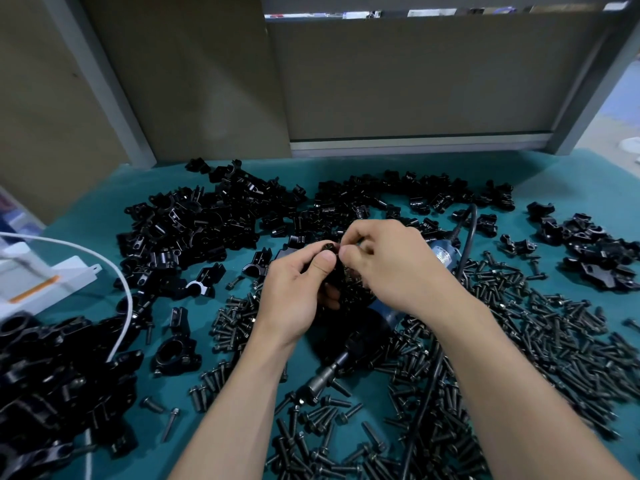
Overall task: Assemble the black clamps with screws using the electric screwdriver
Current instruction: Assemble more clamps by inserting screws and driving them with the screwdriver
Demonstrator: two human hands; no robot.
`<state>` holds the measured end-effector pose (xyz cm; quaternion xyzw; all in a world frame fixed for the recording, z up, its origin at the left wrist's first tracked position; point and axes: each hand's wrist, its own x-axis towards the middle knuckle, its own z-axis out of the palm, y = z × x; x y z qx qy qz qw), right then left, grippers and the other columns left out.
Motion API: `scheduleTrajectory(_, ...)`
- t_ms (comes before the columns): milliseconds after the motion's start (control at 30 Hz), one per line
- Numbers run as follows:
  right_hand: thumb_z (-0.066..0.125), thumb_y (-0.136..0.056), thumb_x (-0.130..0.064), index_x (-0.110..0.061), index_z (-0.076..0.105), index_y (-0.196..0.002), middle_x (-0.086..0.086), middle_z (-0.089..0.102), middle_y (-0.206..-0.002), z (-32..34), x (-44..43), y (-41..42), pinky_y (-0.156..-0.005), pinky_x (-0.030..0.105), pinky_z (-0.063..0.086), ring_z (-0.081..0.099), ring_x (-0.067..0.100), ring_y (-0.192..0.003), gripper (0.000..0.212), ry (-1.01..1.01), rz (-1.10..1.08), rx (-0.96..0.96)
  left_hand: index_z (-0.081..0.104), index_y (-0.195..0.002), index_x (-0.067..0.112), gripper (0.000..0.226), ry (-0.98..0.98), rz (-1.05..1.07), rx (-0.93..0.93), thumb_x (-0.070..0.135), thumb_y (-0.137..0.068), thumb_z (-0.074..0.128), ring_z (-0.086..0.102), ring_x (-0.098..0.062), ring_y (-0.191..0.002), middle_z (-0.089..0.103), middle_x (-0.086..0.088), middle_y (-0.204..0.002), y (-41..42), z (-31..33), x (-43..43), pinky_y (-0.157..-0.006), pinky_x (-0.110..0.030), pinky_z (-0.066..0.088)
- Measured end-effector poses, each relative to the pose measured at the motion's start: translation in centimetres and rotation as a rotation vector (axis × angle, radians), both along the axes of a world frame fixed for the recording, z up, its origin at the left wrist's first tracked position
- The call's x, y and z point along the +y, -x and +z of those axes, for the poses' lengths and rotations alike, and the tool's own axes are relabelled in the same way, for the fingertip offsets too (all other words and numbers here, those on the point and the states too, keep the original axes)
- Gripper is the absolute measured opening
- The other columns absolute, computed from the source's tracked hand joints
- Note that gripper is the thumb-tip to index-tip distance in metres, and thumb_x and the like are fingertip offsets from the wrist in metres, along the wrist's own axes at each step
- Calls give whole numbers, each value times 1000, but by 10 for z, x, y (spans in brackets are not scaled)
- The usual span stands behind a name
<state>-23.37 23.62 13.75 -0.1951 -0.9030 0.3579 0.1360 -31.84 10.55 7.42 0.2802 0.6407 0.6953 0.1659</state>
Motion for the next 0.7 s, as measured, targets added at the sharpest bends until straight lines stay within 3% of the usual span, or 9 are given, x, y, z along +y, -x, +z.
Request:
scheduleTrajectory(133, 64, -99, -28, -22, 67, -74, 3, 71, -66, -1, -4, 4, -64, 35, 55, 65, 21, -65, 25, 18, -48, 4, 79, -97, 54, 39, 16, 0, 9, 23, -107, 58, 66, -9, -60, 75, 12, -80, 0, -1, 1, -54, -28, 57)
scheduleTrajectory(200, 60, -102, -32, -16, 62, -67, 8, 68, -65, -4, -7, 5, -63, 39, 51, 62, 28, -66, 38, 10, -74, 13, 80, -105, 51, 29, 38, -3, 3, 36, -103, 54, 68, -13, -66, 77, 9, -86, -2, -2, 2, -59, -35, 60)
scheduleTrajectory(300, 53, -106, -35, -15, 55, -64, 7, 60, -61, -8, -9, 7, -58, 38, 44, 55, 29, -62, 46, -6, -105, -15, 78, -112, 49, 33, 52, -29, 3, 45, -101, 48, 72, -22, -80, 79, 6, -98, -2, -2, 2, -68, -44, 63)
scheduleTrajectory(533, 46, -106, -41, -17, 48, -57, 1, 50, -53, -9, -7, 6, -53, 35, 34, 48, 25, -56, 55, 4, -146, -15, 79, -116, 40, 31, -27, -72, -78, 18, -104, 61, 76, -19, -85, 80, 2, -107, -1, -1, 1, -73, -33, 63)
scheduleTrajectory(600, 46, -106, -42, -18, 45, -55, 0, 48, -51, -10, -7, 6, -51, 35, 30, 46, 24, -54, 56, -2, -166, -6, 77, -121, 38, 31, -30, -74, -59, 17, -104, 62, 77, -18, -97, 79, 8, -113, -2, -1, 2, -80, -35, 63)
scheduleTrajectory(700, 49, -105, -41, -18, 46, -53, -7, 45, -45, -11, -5, 8, -49, 32, 30, 44, 18, -48, 56, 52, -218, 15, 71, -129, 35, 35, -33, -82, 8, 14, -103, 63, 72, -3, -111, 76, 18, -121, -4, 1, 2, -88, -20, 58)
